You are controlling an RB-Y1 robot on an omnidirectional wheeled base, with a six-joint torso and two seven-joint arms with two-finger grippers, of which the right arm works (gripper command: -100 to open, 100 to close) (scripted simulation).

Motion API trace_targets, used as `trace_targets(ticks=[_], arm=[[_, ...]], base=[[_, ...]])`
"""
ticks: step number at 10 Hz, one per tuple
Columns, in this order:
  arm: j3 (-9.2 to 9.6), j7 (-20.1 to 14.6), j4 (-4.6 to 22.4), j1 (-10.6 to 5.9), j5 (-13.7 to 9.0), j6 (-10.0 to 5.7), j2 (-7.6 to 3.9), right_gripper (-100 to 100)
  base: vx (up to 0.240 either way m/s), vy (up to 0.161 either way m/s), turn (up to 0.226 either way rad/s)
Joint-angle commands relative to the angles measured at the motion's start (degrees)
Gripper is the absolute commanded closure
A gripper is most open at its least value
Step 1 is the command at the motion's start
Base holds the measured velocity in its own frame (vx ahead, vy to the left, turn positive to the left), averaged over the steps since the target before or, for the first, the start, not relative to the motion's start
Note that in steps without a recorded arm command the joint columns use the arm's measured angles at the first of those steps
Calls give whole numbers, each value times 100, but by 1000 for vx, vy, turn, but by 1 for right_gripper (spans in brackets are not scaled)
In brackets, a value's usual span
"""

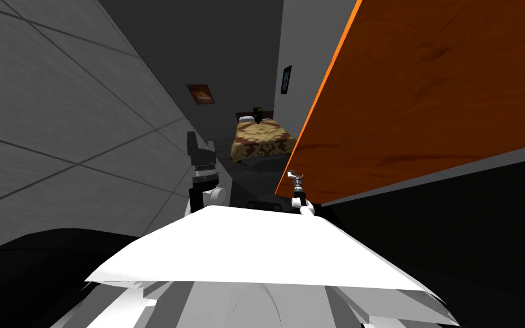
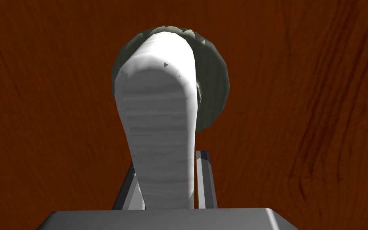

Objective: Push the door open

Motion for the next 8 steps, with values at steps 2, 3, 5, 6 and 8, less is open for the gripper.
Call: trace_targets(ticks=[2,3,5,6,8], arm=[[-157,67,174,-101,-100,-92,-71,100],[-182,80,176,-100,-116,-89,-72,100],[-271,127,181,-95,-173,-79,-76,100],[-307,146,183,-93,-197,-75,-78,100],[-363,176,186,-90,-233,-69,-80,100]], base=[[124,67,-46],[138,78,-55],[177,69,-46],[166,72,-42],[162,57,-39]])
